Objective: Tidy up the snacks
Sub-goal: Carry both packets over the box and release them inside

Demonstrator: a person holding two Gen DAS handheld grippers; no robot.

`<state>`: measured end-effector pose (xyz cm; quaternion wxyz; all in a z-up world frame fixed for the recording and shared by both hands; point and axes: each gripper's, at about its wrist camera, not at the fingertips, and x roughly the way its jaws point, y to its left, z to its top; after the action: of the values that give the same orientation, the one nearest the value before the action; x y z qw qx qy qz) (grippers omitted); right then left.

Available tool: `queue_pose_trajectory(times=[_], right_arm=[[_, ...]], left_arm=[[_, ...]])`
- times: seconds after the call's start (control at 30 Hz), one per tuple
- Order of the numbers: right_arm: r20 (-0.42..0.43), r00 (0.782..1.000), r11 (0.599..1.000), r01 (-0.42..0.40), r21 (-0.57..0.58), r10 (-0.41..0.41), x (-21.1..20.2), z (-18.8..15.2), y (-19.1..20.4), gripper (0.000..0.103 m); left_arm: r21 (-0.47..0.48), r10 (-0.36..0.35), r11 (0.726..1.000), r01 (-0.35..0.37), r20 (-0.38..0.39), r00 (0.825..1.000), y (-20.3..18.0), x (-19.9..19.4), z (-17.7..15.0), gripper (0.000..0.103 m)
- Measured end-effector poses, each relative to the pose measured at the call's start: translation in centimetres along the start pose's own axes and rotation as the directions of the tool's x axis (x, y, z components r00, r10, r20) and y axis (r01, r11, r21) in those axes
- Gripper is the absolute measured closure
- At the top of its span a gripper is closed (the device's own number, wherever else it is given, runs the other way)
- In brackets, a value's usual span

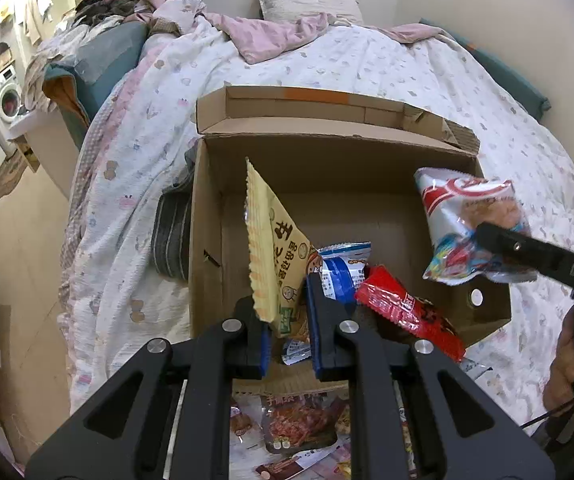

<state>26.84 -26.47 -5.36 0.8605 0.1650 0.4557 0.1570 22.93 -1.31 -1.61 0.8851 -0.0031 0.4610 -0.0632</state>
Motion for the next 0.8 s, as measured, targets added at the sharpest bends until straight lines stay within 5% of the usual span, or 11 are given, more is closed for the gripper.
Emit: queue_pose_trajectory(times=[0.4,0.47,0.57,0.63,0.8], right_arm=[[-0.019,1.000,1.000,0.006,-0.011,-0.007,0.5,-0.1,0.3,0.056],[-0.017,1.000,1.000,0.016,-0.010,-0.017,0.5,0.0,0.3,0.051],[0.008,1.000,1.000,0.022,-0.003,-0.022,0.1,0.0,0.2,0.031],[0.025,0.999,1.000,0.028,-0.003,-0.028,-0.2,0.1,0.2,0.019],[0.054,0.997,0.999,0.051,-0.008,-0.050,-0.8,0.3,0.2,0.014]], left_arm=[[0.016,0.010,1.000,-0.010,0.010,1.000,-0.2,-0.1,-0.2,0.090],[0.024,0.010,1.000,-0.010,0.017,1.000,-0.4,-0.3,-0.2,0.090],[0.028,-0.001,1.000,0.000,0.012,1.000,-0.6,-0.3,-0.3,0.090],[0.028,0.000,1.000,0.000,-0.001,1.000,-0.7,-0.1,-0.4,0.077],[0.024,0.008,1.000,-0.009,0.028,1.000,-0.7,-0.7,-0.5,0.034]])
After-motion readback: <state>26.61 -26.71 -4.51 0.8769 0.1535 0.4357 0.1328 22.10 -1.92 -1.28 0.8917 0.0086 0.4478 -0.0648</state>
